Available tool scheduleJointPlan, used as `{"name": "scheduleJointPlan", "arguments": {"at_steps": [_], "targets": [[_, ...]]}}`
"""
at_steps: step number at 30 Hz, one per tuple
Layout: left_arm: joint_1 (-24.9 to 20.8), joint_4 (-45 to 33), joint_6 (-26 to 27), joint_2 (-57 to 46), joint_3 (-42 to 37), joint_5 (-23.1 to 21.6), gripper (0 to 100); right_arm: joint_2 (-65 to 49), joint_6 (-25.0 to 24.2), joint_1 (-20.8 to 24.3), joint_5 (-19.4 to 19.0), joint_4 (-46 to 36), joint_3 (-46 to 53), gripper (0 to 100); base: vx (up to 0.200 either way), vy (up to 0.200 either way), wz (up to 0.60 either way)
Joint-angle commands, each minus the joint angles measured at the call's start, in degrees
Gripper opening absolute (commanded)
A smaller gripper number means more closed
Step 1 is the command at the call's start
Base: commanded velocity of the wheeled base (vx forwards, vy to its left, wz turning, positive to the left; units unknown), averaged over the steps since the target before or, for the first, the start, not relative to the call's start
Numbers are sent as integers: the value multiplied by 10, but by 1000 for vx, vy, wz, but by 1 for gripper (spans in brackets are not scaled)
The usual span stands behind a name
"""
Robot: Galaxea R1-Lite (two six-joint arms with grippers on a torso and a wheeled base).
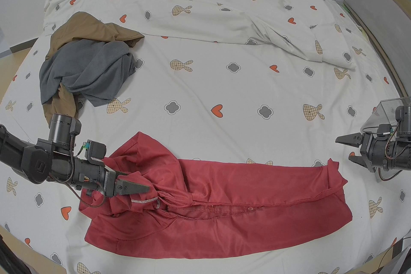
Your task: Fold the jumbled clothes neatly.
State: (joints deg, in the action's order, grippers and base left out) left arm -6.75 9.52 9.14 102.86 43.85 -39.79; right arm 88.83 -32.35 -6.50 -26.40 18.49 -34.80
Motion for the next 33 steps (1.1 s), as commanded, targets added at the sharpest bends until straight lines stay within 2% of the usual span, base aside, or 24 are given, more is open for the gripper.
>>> {"name": "scheduleJointPlan", "arguments": {"at_steps": [1,2,5,10,14,17,24,32,33], "targets": [[1,1,-2,-10,0,0,100,46,4,14,-1,0,-13,100,0,0,0],[2,1,-4,-19,1,0,100,93,4,20,3,3,-18,100,0,0,0],[3,1,-11,-41,3,-1,100,110,-3,18,-1,17,-35,100,0,0,0],[3,6,-36,-102,4,-2,100,80,-22,32,-1,17,-62,100,0,0,0],[-5,36,-55,-133,4,-4,100,38,-46,92,-2,17,-70,100,0,0,0],[-34,58,-71,-127,4,-15,100,42,-46,144,5,17,-73,100,0,0,0],[-79,74,-75,-35,10,-17,100,93,-41,213,7,15,-78,100,0,0,0],[-83,119,-76,64,23,-13,100,149,-30,200,20,16,-90,100,0,0,0],[-73,125,-76,81,24,-9,100,164,-21,191,56,15,-88,100,0,0,0]]}}
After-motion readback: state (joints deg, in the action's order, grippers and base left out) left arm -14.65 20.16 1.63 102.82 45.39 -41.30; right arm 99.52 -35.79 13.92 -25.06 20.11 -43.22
